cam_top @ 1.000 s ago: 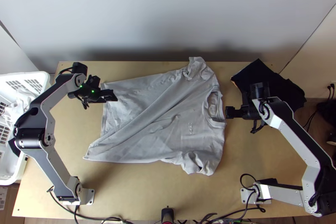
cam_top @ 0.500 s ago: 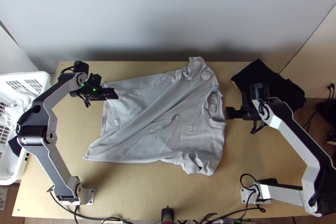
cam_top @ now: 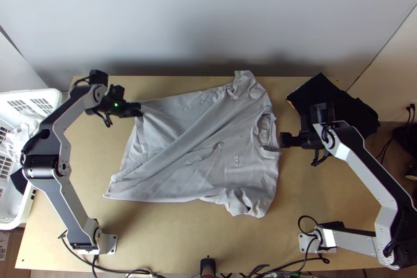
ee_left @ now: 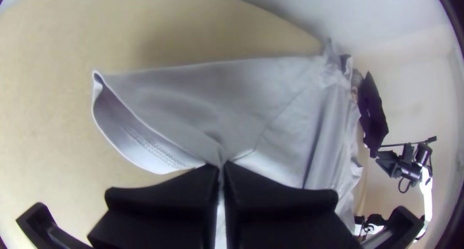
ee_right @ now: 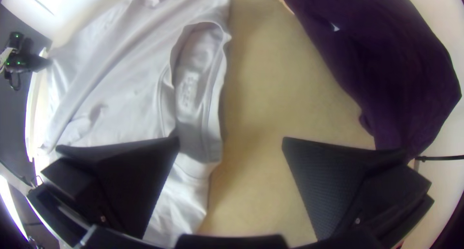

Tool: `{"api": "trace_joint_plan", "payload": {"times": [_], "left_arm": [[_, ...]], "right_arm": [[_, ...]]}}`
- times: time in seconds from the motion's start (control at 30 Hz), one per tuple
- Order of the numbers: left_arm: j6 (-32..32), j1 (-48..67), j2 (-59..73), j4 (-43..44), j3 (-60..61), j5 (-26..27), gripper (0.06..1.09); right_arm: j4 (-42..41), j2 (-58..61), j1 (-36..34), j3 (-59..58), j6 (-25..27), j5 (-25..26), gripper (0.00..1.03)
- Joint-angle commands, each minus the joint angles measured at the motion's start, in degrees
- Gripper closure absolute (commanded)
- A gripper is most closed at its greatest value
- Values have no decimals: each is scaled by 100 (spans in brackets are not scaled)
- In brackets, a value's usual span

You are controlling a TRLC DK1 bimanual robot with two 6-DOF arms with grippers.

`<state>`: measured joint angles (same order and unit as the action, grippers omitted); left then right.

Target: Fold the t-shirt

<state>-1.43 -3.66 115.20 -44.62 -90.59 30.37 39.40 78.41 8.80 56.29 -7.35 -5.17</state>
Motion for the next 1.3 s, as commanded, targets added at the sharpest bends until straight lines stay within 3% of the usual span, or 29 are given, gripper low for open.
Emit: {"api": "trace_joint_plan", "payload": {"times": [0.0, 0.1, 0.13, 0.17, 0.23, 0.27, 0.87, 1.27], "left_arm": [[-384, -205, 363, -1365, -1163, 241, 105], [-463, -302, 293, -1365, -1181, 241, 104], [-472, -311, 293, -1383, -1172, 233, 95], [-481, -319, 293, -1427, -1172, 241, 76], [-586, -328, 310, -1602, -1172, 233, 24], [-692, -319, 310, -1734, -1172, 224, 9], [-1017, -469, 64, -1998, -715, 145, 10], [-982, -126, 249, -1629, -574, 171, 11]], "right_arm": [[-2, -10, -18, -4, 6, -10, 4], [-2, -1, -18, 31, -3, -10, 4], [-2, -1, -18, 40, -3, -10, 4], [-2, -1, -18, 57, 6, -19, 4], [-2, -1, -18, 84, 15, -10, 4], [-2, -1, -27, 92, 24, -10, 4], [112, -89, -221, 189, 155, -19, 4], [112, -89, -212, 163, 147, -19, 4]]}}
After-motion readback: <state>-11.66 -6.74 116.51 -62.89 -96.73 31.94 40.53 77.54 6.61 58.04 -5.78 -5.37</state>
